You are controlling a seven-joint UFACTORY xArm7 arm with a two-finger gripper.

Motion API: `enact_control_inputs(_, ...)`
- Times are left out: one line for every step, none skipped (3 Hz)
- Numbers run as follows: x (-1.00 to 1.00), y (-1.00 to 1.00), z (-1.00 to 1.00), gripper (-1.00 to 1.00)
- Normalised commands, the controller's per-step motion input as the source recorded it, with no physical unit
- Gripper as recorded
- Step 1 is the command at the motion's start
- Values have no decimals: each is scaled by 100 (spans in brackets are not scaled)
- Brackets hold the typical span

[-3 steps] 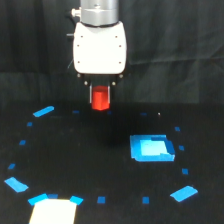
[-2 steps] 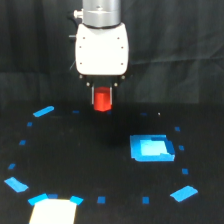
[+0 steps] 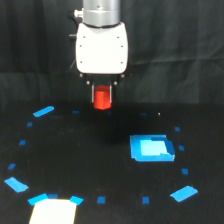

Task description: Pick up the red object from the table

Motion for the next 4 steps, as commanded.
enact_control_inputs(-17, 17, -43, -100)
enact_control_inputs(32, 39, 37, -100)
enact_control_inputs(-19, 41, 53, -99)
enact_control_inputs(13, -3, -29, -100)
